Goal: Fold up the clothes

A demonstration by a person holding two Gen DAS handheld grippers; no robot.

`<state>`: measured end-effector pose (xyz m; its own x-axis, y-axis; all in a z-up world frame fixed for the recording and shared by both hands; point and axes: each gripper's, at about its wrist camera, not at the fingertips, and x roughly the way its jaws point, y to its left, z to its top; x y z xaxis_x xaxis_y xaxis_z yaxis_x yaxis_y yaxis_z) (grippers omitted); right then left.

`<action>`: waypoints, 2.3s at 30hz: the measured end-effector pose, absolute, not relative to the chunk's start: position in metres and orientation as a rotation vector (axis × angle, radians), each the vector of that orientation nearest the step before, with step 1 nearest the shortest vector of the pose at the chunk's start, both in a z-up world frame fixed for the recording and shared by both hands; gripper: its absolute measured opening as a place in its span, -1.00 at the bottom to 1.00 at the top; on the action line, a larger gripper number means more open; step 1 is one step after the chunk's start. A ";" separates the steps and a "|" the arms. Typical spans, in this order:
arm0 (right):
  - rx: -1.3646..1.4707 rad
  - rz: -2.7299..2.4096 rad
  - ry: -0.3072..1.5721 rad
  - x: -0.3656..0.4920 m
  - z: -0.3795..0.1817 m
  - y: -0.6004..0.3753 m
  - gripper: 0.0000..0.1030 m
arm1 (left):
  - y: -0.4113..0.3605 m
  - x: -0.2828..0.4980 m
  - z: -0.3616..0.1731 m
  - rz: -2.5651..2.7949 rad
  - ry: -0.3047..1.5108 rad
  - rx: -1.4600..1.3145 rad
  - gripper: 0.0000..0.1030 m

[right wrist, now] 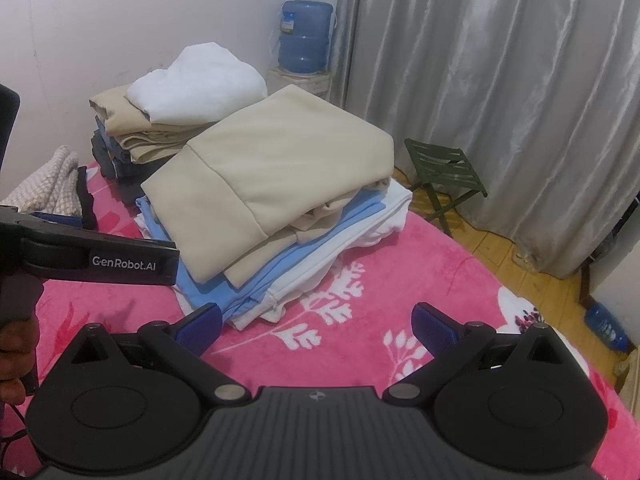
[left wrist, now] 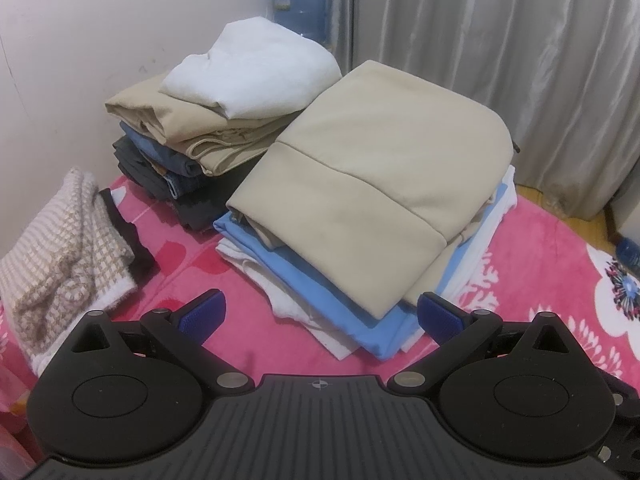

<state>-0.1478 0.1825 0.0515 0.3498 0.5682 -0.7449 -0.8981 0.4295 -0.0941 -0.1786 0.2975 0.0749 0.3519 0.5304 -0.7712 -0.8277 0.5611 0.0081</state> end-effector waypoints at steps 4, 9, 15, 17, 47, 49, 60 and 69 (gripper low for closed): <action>-0.552 1.015 0.701 -0.147 0.052 0.182 1.00 | 0.296 -0.179 0.075 0.913 0.814 -0.420 0.99; -0.551 1.013 0.702 -0.148 0.052 0.182 1.00 | 0.296 -0.178 0.075 0.913 0.814 -0.411 0.99; -0.551 1.011 0.704 -0.148 0.051 0.182 1.00 | 0.296 -0.178 0.075 0.915 0.816 -0.409 0.99; -0.552 1.008 0.706 -0.147 0.051 0.182 1.00 | 0.296 -0.178 0.076 0.915 0.814 -0.409 0.99; -0.549 0.975 0.721 -0.144 0.047 0.181 1.00 | 0.297 -0.178 0.075 0.912 0.821 -0.414 0.99; -0.548 0.977 0.722 -0.145 0.047 0.181 1.00 | 0.296 -0.179 0.076 0.911 0.820 -0.415 0.99; -0.553 0.973 0.720 -0.147 0.046 0.182 1.00 | 0.296 -0.178 0.075 0.913 0.822 -0.416 1.00; -0.557 0.973 0.724 -0.146 0.044 0.181 1.00 | 0.297 -0.178 0.075 0.912 0.823 -0.417 1.00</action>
<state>-0.1465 0.1812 0.0440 0.3670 0.5355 -0.7606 -0.8824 0.4591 -0.1026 -0.1784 0.2968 0.0752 0.3453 0.5282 -0.7757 -0.8256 0.5640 0.0164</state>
